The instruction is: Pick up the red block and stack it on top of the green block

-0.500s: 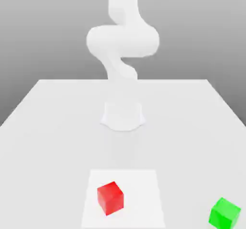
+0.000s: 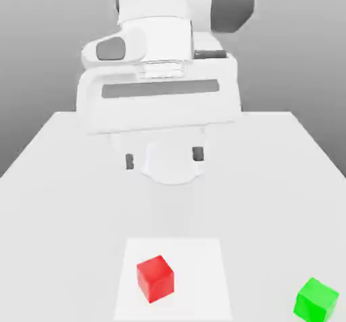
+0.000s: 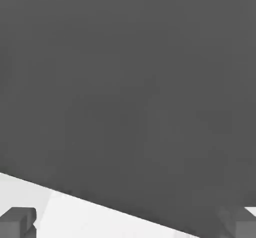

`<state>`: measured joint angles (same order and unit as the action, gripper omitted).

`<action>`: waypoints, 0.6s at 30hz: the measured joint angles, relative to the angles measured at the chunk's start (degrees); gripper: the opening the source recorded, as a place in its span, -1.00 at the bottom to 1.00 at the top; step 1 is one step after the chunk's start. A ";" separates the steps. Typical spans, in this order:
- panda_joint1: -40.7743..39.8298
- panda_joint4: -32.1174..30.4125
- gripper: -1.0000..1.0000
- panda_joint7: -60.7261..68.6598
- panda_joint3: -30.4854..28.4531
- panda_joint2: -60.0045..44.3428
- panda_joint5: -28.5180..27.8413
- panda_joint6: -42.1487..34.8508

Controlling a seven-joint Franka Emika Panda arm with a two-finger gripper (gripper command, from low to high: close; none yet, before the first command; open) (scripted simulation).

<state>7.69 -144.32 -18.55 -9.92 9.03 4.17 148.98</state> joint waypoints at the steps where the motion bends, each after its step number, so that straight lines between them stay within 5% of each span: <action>1: 0.05 -0.71 0.00 1.52 -0.17 -2.08 0.20 0.97; 12: -2.86 -4.15 0.00 12.97 2.35 -24.64 3.02 14.96; 13: -3.58 -3.86 -1.00 13.57 3.23 -26.60 3.81 16.58; 18: -3.61 -3.86 -1.00 13.50 3.24 -26.59 3.74 16.48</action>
<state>4.08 -148.18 -5.05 -6.68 -17.56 7.91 165.46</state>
